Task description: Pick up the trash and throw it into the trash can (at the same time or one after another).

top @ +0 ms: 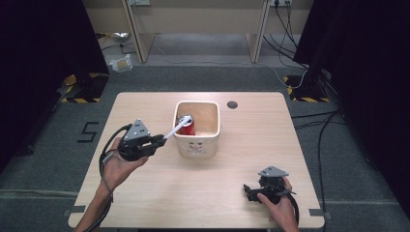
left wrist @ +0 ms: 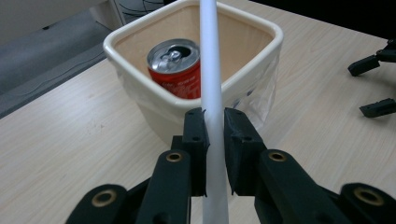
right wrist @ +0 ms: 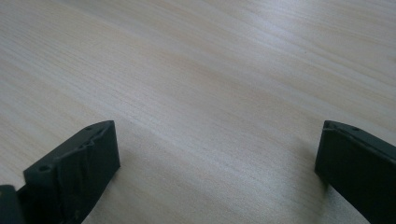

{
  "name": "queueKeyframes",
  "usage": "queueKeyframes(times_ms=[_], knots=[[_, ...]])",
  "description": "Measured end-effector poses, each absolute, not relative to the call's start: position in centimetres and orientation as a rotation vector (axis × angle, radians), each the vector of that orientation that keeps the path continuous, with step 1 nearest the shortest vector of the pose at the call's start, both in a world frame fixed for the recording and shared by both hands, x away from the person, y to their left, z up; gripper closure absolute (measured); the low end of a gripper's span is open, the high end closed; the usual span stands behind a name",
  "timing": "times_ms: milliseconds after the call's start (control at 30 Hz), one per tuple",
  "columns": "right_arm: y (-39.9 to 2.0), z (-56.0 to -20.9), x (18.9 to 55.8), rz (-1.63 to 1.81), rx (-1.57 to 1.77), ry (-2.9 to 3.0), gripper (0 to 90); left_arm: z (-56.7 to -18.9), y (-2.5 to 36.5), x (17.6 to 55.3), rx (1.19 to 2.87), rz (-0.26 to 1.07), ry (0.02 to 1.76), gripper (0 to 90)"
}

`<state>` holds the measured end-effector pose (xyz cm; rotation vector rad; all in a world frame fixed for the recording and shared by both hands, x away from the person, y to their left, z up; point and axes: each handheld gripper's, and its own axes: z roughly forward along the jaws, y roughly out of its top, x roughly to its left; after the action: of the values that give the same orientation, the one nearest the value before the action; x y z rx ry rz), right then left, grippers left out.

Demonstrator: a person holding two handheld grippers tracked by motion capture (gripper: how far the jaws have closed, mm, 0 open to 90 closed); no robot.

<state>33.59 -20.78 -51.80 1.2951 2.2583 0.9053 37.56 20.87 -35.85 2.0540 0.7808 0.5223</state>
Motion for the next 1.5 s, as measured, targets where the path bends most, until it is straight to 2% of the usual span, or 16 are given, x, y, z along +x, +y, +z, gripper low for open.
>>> queueKeyframes(times_ms=[267, 1500], knots=[[-20.8, -51.8, 33.6, 0.907, 1.295, 2.257, 0.0, -35.5, 19.0, 38.8, 2.073, 0.502, 0.758, 79.2], [-20.8, -51.8, 33.6, 0.905, 1.294, 2.258, 0.0, -35.8, 15.6, 43.4, 2.137, 0.462, 0.796, 79.2]])
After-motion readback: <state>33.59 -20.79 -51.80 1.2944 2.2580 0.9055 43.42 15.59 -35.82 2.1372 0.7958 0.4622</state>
